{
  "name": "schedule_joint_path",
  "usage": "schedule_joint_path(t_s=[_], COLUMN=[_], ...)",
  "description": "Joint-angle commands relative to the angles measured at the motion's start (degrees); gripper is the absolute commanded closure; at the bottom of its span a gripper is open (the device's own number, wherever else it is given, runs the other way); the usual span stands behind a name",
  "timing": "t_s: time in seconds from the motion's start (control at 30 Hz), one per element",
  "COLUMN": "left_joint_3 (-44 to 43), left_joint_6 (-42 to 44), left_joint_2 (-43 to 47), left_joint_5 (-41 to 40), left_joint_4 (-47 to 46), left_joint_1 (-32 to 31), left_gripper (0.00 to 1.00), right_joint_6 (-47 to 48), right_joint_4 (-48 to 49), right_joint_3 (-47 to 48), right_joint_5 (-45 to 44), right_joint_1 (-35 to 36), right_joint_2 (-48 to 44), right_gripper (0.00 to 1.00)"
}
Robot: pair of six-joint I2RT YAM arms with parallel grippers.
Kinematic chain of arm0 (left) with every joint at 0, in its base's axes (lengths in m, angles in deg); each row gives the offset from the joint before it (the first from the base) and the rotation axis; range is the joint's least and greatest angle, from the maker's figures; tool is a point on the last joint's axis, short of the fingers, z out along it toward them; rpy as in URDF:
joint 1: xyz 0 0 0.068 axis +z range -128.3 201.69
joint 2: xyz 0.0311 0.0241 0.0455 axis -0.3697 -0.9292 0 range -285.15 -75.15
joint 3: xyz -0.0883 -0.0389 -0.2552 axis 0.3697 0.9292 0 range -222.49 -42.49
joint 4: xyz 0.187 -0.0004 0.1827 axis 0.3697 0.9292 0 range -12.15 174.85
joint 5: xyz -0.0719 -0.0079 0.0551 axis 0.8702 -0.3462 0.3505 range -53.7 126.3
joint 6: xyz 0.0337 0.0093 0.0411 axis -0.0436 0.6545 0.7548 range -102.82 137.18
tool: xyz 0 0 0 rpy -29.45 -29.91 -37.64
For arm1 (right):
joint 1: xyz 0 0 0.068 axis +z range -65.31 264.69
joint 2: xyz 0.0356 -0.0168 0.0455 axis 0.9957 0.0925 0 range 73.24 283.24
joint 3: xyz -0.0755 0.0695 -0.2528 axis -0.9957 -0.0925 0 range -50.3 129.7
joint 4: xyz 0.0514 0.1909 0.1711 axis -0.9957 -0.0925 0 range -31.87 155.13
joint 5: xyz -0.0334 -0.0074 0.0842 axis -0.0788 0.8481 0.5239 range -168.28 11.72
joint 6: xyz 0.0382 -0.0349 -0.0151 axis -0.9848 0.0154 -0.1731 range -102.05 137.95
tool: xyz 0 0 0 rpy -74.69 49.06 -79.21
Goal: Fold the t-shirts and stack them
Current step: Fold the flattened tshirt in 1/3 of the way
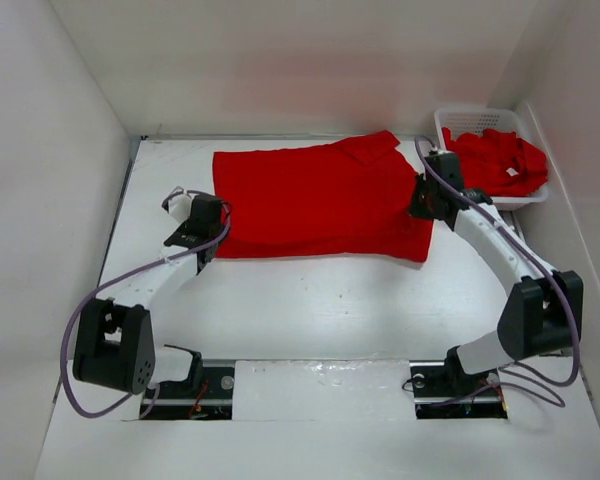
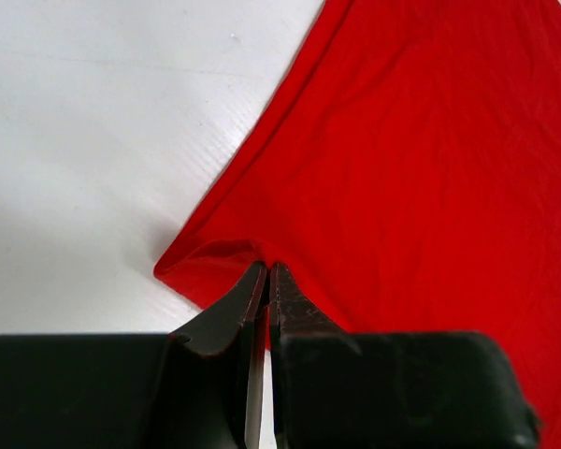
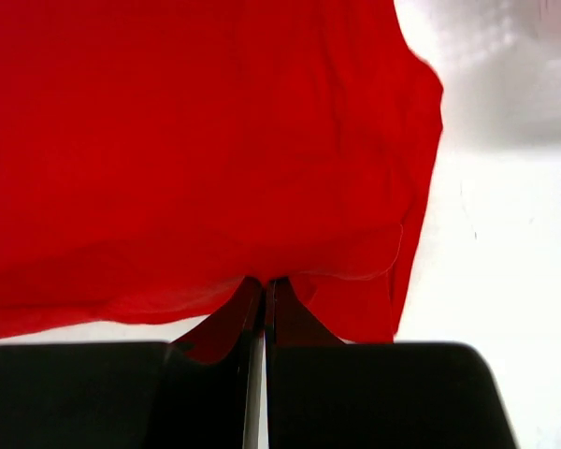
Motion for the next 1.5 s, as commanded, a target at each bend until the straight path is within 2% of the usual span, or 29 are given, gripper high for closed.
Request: schedule_joint_path(t_s=[0.0,0.27,0.9,1.03,1.1,1.13,1.17,1.2,1.23,1.27,1.3,1.4,1.47], left_joint_3=[-4.62,-10.25,-17.19,-19.91,-21.33,-22.03,-23.52,-24.49,-25.28,-26.77,-26.78,-26.88,-25.91], left_joint_6=[1.91,2.53,3.06,2.54,2.53,2.53,2.53,2.53,3.32,3.32,3.85,4.63,6.65], left_joint_2=[-2.37,-10.72,-20.65,-23.29,-24.44,-25.22,-25.23,-25.75,-25.76,-25.76,-25.76,-22.0,-19.7], left_joint_5=[-1.44,-3.63,-4.43,-4.43,-4.43,-4.43,-5.9,-5.92,-5.92,-5.22,-5.22,-4.61,-3.55], left_joint_4=[-2.38,-2.11,-3.96,-2.31,-1.51,-1.5,-0.45,0.25,0.26,1.65,1.67,1.58,0.53], left_joint_1=[0.09,0.62,2.73,3.34,3.95,3.96,3.96,4.48,4.48,5.18,5.19,5.71,5.71], left_gripper=[1.0,1.0,1.0,0.99,0.58,0.33,0.14,0.01,0.0,0.0,0.0,0.0,0.0], right_joint_6=[4.82,10.79,11.85,11.85,11.85,12.37,12.99,12.99,12.99,12.99,12.99,12.99,13.52], right_joint_4=[4.53,4.0,1.63,2.16,2.16,2.16,2.16,2.16,1.63,1.11,0.58,-0.22,2.58], right_joint_3=[5.63,15.74,30.42,33.23,35.68,36.57,37.53,39.8,40.78,41.84,42.72,42.12,36.07], right_joint_5=[1.44,1.36,1.35,2.66,3.81,4.68,5.22,6.61,7.58,8.72,10.74,13.73,14.27], right_joint_1=[-1.37,-2.52,-4.1,-4.1,-4.1,-4.1,-4.1,-4.62,-4.63,-4.63,-5.24,-5.24,-5.24], right_joint_2=[3.19,13.3,29.82,33.16,34.57,35.88,36.5,37.12,37.65,38.43,38.44,36.61,32.32], right_gripper=[1.0,1.0,1.0,0.9,0.83,0.71,0.67,0.61,0.52,0.35,0.26,0.06,0.0])
